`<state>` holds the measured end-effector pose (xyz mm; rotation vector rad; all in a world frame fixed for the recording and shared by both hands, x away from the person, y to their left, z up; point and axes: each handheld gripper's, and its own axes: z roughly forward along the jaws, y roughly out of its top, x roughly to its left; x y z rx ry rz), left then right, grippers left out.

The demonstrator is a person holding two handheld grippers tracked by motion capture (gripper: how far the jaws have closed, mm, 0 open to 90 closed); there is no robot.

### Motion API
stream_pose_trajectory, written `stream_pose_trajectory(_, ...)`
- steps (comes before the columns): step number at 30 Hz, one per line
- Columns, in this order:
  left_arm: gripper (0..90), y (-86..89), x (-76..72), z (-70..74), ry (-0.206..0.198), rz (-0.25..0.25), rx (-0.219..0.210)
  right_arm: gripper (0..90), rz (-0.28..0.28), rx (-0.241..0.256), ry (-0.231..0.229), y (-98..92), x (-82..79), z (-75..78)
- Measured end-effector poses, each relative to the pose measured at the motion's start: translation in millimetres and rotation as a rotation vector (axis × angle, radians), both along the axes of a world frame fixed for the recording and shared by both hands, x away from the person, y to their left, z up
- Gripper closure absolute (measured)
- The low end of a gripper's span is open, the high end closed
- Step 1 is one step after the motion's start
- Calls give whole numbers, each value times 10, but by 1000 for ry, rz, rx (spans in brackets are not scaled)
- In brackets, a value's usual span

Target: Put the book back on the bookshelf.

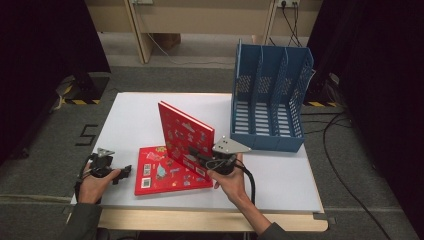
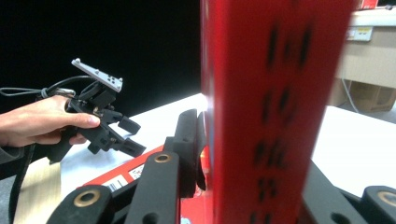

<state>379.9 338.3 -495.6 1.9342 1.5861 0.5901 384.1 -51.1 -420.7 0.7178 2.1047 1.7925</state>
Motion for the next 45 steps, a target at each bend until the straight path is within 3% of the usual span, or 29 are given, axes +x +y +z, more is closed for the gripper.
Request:
stream_pose_trajectory(3,142,0,1,0,0,-1,-1,711,4,-17,-24,43,-5,-55)
stream_pose_trajectory(10,142,-3,1,-1,-1,2,-3,711,5,-9,-12,100,4,-132)
stream_pose_trajectory(18,142,-3,2,-2,-2,2,-4,724,-1,3,-38,125,34,-169)
stream_pose_trajectory(21,141,-3,1,-3,-2,2,-4,730,-2,15,-28,122,38,-173)
stream_pose_trajectory(27,141,-3,1,-3,-3,3,-4,743,2,1,-37,127,30,-206)
stream_pose_trajectory(38,141,-4,2,-3,-3,3,-4,788,22,-29,-73,139,18,-180)
stream_pose_trajectory(42,141,-5,-3,-5,-5,5,-4,792,31,-21,-50,107,31,-157)
stream_pose_trajectory(45,141,-6,-2,-5,-6,5,-3,794,27,-27,-63,78,34,-127)
